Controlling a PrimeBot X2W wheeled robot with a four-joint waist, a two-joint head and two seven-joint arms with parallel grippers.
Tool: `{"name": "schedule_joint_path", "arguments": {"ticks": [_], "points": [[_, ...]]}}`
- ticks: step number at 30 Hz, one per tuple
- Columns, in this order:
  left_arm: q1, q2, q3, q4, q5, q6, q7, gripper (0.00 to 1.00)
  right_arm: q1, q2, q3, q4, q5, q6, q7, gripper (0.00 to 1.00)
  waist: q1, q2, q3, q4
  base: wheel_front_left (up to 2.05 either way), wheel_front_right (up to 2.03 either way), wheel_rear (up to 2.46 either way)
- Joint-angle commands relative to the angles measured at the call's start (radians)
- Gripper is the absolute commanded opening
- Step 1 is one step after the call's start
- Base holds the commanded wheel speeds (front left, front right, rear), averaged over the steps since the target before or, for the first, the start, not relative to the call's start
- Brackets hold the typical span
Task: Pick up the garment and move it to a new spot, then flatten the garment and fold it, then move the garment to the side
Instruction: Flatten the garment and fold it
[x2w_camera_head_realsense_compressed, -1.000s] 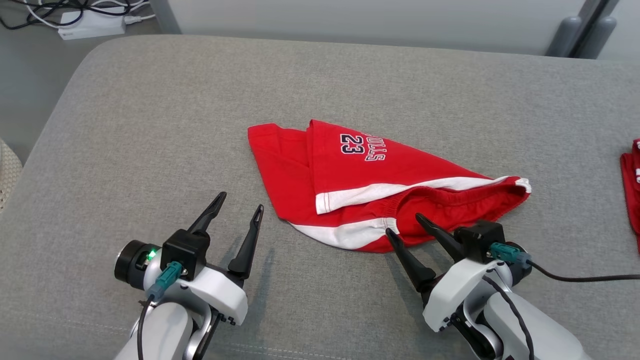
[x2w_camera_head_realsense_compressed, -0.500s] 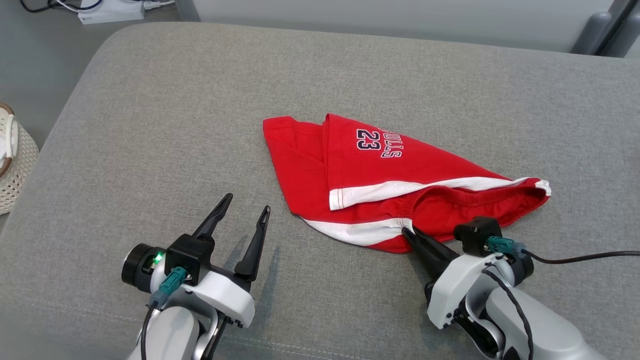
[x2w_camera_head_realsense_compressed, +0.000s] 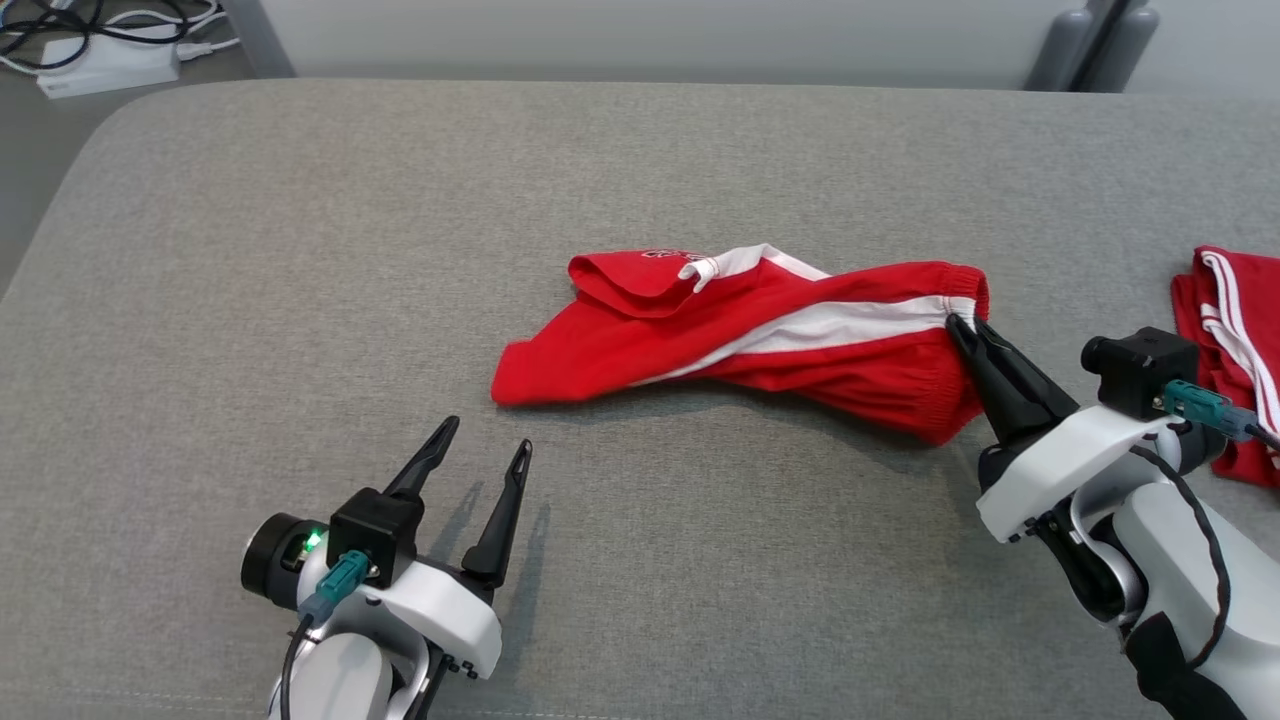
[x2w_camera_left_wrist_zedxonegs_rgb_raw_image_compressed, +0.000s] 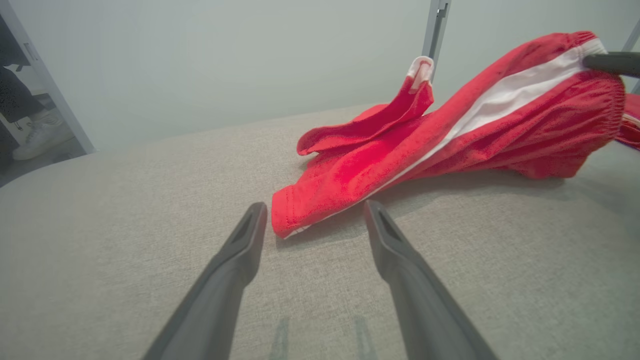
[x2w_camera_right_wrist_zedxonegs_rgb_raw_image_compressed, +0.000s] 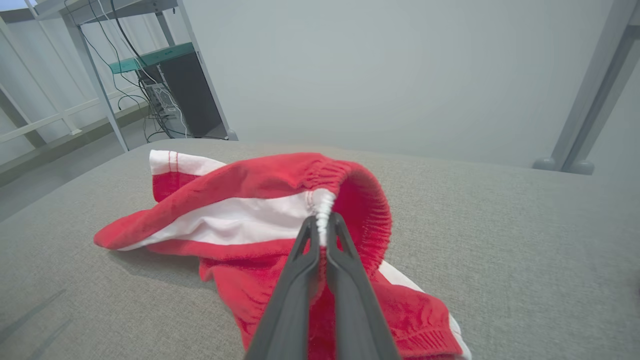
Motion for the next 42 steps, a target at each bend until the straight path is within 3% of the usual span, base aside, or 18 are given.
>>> {"name": "schedule_joint_path", "arguments": {"ticks": [1, 7, 16, 19, 24, 30, 36, 42], "points": [[-0.022, 0.012, 0.036, -0.012, 0.006, -0.007, -0.005, 1.0, 0.026, -0.013, 0.006, -0.032, -0.005, 0.0, -0.013, 0.0, 0.0, 0.0, 0.001, -0.026, 0.0, 0.0, 0.0], [-0.065, -0.013, 0.004, 0.062, 0.0, -0.034, -0.005, 1.0, 0.023, -0.036, 0.006, -0.062, 0.011, 0.0, -0.001, 0.0, 0.0, 0.0, 0.014, -0.068, 0.0, 0.0, 0.0], [-0.101, -0.029, -0.018, 0.098, -0.004, -0.046, -0.005, 1.0, -0.131, -0.062, 0.109, -0.228, -0.001, 0.0, 0.035, 0.0, 0.0, 0.0, 0.009, -0.082, 0.0, 0.0, 0.0], [-0.097, -0.033, -0.026, 0.134, -0.016, -0.049, -0.005, 1.0, -0.204, -0.081, 0.119, -0.185, -0.044, 0.0, 0.096, 0.0, 0.0, 0.0, 0.0, -0.066, 0.0, 0.0, 0.0], [-0.113, -0.035, -0.058, 0.171, -0.051, -0.051, -0.005, 1.0, -0.174, -0.114, 0.128, -0.114, -0.036, 0.0, 0.162, 0.0, 0.0, 0.0, 0.008, -0.053, 0.0, 0.0, 0.0], [-0.177, 0.01, -0.186, 0.243, -0.16, -0.051, -0.005, 1.0, -0.127, -0.137, 0.134, -0.073, -0.029, 0.0, 0.159, 0.0, 0.0, 0.0, 0.032, -0.069, 0.0, 0.0, 0.0], [-0.25, 0.068, -0.259, 0.342, -0.187, -0.052, -0.005, 1.0, -0.128, -0.12, 0.127, -0.064, -0.037, 0.0, 0.138, 0.0, 0.0, 0.0, 0.051, -0.104, 0.0, 0.0, 0.0], [-0.28, 0.1, -0.353, 0.343, -0.221, -0.052, -0.005, 1.0, -0.141, -0.108, 0.122, -0.062, -0.047, 0.0, 0.123, 0.0, 0.0, 0.0, 0.063, -0.122, 0.0, 0.0, 0.0]]}}
